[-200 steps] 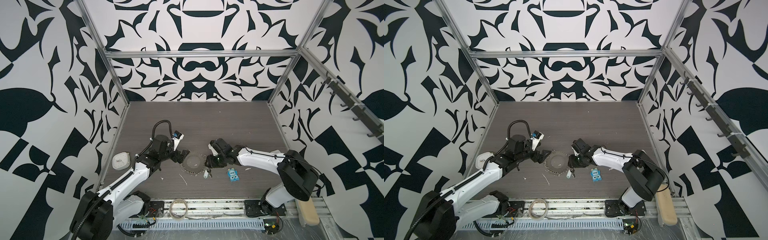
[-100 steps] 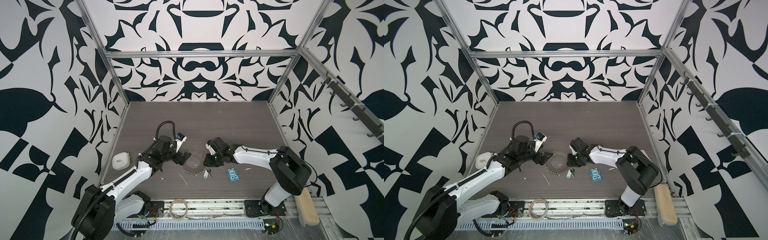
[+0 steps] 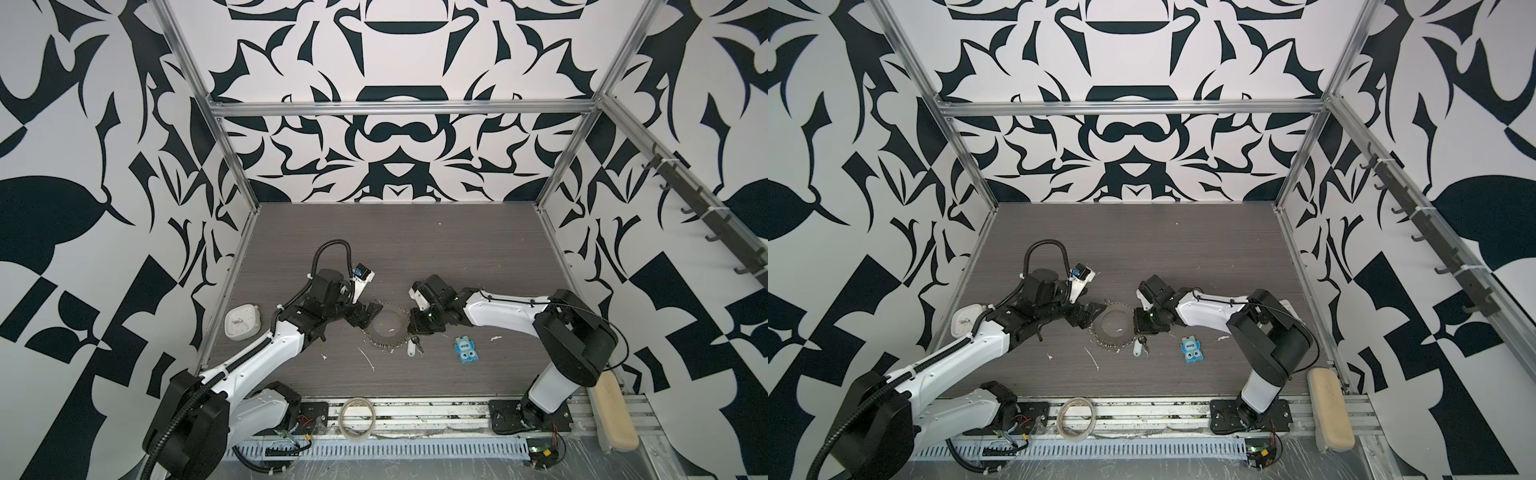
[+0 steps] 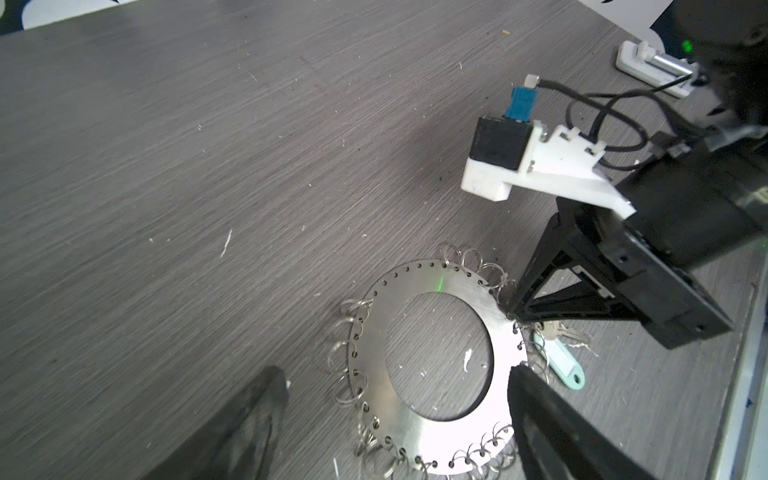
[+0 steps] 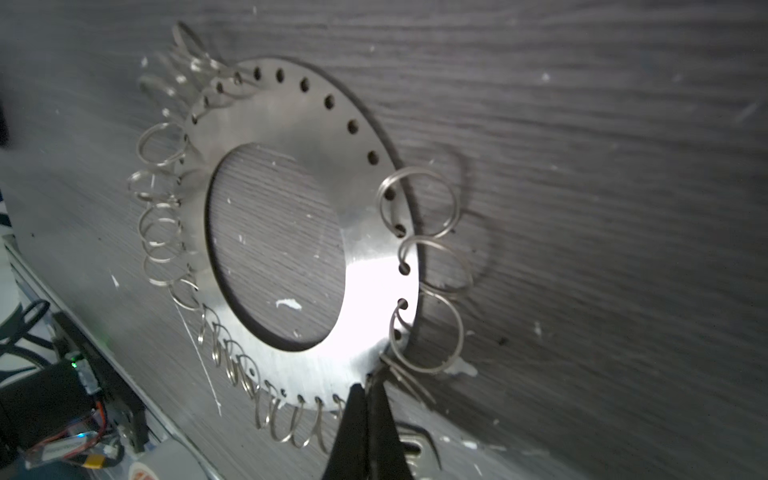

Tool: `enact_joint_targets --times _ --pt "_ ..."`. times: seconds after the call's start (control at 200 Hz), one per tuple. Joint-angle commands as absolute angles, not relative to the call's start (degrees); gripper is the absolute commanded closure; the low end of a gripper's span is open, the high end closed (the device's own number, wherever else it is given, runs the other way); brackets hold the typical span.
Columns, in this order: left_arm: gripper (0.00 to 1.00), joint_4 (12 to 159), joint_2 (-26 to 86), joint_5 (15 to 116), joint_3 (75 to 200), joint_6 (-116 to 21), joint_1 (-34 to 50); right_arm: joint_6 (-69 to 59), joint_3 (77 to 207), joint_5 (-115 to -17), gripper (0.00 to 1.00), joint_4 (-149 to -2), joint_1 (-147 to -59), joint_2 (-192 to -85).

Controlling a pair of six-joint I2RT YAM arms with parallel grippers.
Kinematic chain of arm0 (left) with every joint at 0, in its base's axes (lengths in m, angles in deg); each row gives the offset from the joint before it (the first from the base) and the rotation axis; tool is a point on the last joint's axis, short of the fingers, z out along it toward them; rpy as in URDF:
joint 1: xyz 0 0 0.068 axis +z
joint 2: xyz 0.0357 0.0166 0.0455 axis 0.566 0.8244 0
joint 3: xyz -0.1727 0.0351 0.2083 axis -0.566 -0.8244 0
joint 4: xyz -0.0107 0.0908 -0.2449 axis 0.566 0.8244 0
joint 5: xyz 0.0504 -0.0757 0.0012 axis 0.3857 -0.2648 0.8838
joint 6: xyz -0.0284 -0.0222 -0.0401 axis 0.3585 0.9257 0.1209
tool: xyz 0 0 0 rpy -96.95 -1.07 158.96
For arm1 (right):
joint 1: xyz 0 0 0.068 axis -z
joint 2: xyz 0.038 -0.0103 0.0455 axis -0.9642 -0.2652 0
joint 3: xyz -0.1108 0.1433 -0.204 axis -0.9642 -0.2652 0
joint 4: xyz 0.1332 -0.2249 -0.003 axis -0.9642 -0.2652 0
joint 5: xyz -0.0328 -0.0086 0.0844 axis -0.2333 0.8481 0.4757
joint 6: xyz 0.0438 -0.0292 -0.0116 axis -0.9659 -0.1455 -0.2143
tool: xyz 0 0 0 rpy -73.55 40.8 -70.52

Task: Remove the keys from the keyring
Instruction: 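Reach both grippers toward the metal ring disc on the table, then grasp the disc rim with the left gripper and lift it while the right gripper rises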

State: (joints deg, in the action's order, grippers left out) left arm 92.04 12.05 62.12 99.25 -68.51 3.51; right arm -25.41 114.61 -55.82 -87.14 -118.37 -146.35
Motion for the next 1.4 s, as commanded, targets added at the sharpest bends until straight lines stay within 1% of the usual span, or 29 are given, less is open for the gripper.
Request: enact_joint_targets --times 0.0,0.1,0.18,0.19,0.2,0.285,0.415,0.54,0.725,0.805,0.89,1.055,1.15,1.225,1.395 --pt "0.14 93.03 11.39 60.49 100.46 -69.83 3.18 -22.54 116.68 -56.15 1.00 -88.41 -118.57 -143.74" --pt "0.14 93.38 10.56 56.13 100.89 -72.38 3.14 -15.68 118.55 -56.32 1.00 -90.99 -118.57 -140.94" --pt "0.14 93.39 9.29 49.35 101.21 -76.02 3.18 -7.97 120.16 -57.04 1.00 -92.42 -118.65 -138.34" --pt "0.17 93.32 9.09 48.45 101.21 -76.65 3.18 -6.99 120.27 -57.19 1.00 -92.44 -118.59 -138.06" --pt "0.18 93.21 8.84 47.79 101.18 -77.07 3.18 -6.39 120.32 -57.44 1.00 -92.29 -118.57 -137.58" --pt "0.22 92.41 6.90 44.51 101.71 -79.52 3.18 2.58 119.11 -55.74 1.00 -88.24 -118.61 -133.92" --pt "0.27 94.47 4.25 42.78 104.31 -83.04 3.18 13.45 121.15 -55.41 1.00 -87.27 -118.59 -131.63" --pt "0.30 96.49 3.03 41.21 106.50 -85.84 3.18 24.93 123.46 -51.38 1.00 -87.18 -118.38 -131.79" --pt "0.44 98.52 2.41 40.39 106.92 -90.03 3.18 39.06 131.30 -44.70 1.00 -95.78 -116.72 -134.37" --pt "0.52 97.06 1.98 39.85 105.59 -91.05 3.26 42.38 133.52 -40.96 1.00 -97.59 -115.18 -134.89" --pt "0.57 93.37 1.22 37.89 103.74 -90.47 3.75 44.40 134.21 -37.00 1.00 -97.49 -113.46 -134.83" --pt "0.60 86.55 0.11 34.77 100.82 -89.68 4.89 47.59 134.43 -31.56 1.00 -95.55 -111.05 -133.39" --pt "0.69 83.63 1.12 32.61 100.92 -89.45 5.46 49.28 135.42 -29.13 1.00 -95.71 -110.80 -132.97" --pt "0.73 82.85 2.54 31.18 102.26 -89.27 5.81 50.64 136.85 -27.64 1.00 -96.95 -110.82 -133.00" --pt "0.77 83.88 5.38 28.81 105.57 -91.52 6.32 52.17 138.96 -25.55 1.00 -97.84 -110.80 -132.27"
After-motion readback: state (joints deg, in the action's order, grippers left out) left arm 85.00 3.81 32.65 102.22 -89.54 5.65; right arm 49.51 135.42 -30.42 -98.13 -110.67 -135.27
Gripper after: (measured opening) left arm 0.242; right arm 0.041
